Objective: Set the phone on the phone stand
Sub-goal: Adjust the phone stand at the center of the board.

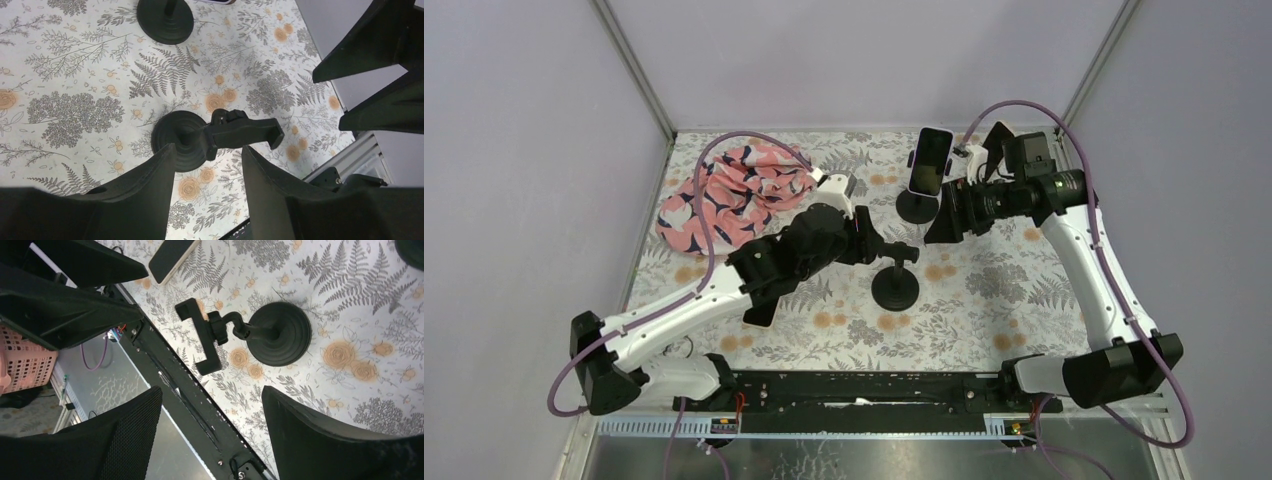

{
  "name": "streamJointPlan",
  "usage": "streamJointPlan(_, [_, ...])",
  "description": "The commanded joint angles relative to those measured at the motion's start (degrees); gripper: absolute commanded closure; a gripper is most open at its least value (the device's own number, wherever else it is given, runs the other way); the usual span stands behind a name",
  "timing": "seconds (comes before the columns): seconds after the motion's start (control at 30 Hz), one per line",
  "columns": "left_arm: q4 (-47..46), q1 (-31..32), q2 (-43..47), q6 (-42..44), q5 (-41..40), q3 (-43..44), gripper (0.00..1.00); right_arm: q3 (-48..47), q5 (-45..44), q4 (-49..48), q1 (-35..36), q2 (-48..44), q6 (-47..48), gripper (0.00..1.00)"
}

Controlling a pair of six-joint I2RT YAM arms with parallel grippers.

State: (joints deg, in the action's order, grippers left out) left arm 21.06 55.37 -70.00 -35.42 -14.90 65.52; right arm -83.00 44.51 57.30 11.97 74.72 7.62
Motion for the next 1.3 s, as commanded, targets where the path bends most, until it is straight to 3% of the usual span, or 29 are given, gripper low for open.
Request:
streamJointPlan(0.0, [0.77,-0.18,-3.18,-1.61,-3.31,2.70,0.43,-2.07,-4.77,4.01,1.64,2.59,-3.70,0.21])
streamJointPlan(0.2, [-1.48,-0.16,-4.70,-2.02,-2.56,1.59,0.49,-1.03,-9.63,2.64,6.61,3.91,-3.43,0.25])
streamJointPlan(0.37, [-3.71,-0.18,-0.25,-0.08,-4.05,-0.77,0.51,-0.11,-10.54,3.57,9.78,4.42,0.19,0.43])
streamJointPlan(0.57, [-7.38,-0.82,4.42,2.62,-3.97,-5.65,0.51,2.93,-12.70,2.11,13.80,2.92,2.85,0.43])
streamJointPlan(0.67, [-5.89,-1.39,3.51,2.39,-6.38,-6.78,0.61,2.74,-14.95,1.67,13.93,4.32,2.75,0.43])
streamJointPlan(0.77, [-5.58,-1.76,2.67,2.22,-7.57,-8.34,0.73,1.57,-19.26,1.20,13.88,5.72,2.75,0.54])
streamJointPlan(0.97, [-9.67,-1.85,0.09,3.10,-3.76,-9.53,0.74,1.43,-29.99,-4.19,13.89,4.93,1.92,0.58])
streamJointPlan(1.27, [-16.50,-1.85,-1.38,3.95,3.75,-11.20,0.72,0.39,-34.40,-7.27,12.00,5.01,3.87,0.59])
